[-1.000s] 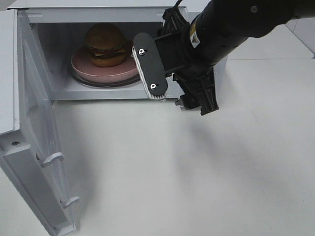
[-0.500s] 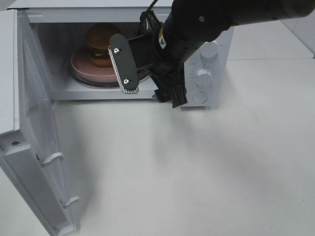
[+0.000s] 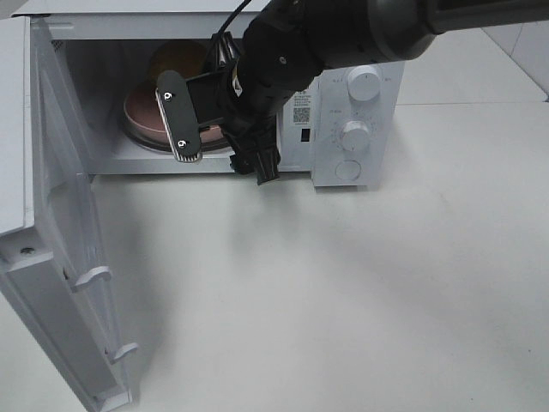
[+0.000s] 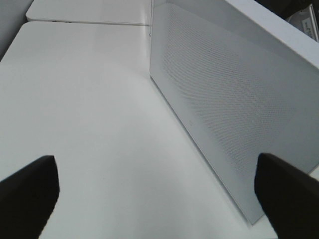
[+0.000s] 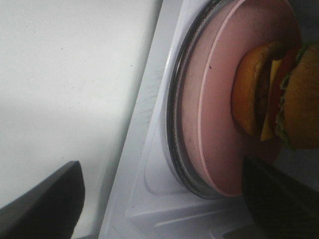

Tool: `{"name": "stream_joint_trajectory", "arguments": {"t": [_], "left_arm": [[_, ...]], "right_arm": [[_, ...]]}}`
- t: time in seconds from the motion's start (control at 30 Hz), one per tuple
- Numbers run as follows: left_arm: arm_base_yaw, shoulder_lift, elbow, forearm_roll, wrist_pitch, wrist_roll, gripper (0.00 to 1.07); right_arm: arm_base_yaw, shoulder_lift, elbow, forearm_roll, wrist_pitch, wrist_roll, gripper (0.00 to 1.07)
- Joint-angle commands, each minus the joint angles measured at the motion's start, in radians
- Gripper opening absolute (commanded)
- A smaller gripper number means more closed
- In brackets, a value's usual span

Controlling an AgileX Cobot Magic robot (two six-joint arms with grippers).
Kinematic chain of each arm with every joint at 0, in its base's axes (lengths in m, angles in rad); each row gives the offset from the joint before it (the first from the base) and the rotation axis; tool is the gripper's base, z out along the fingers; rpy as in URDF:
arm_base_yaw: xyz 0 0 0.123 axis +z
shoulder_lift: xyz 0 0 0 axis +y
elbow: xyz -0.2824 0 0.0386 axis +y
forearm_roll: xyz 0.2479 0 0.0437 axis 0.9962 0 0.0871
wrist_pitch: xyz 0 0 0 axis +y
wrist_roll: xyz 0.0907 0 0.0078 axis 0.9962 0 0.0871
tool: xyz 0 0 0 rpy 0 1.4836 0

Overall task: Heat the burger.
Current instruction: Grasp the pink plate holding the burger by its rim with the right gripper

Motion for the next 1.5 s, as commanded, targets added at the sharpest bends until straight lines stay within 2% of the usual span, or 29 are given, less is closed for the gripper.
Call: {"name": "stream_joint_trajectory", "arguments": {"t": [0.03,0.3,1.27,1.37,1.5], "left_arm": [[0.004,-0.019,0.005,-0.004,0.002,-0.006,1.02],[0.004,-0.019,0.005,-0.002,0.002,-0.006,1.02],[0.004,-0.019,0.005,0.005,0.002,-0.006,1.02],[0.004,-0.019,0.005,0.005,0.002,-0.006,1.02],[0.004,-0.019,0.005,0.008,0.002,-0.006,1.02]], "right_arm": [[0.001,0.026,-0.025,-0.004,-0.005,0.019,0.81],[-0.002,0.079,-0.069,-0.003,-0.033,0.02,0.79],[-0.049,0.322,-0.382,0.057,-0.006,0.021,0.76],[-0.049,0.328,-0.383,0.057,-0.006,0.021,0.76],[-0.055,0.34,-0.383,0.075,-0.006,0.02,0.7]]}}
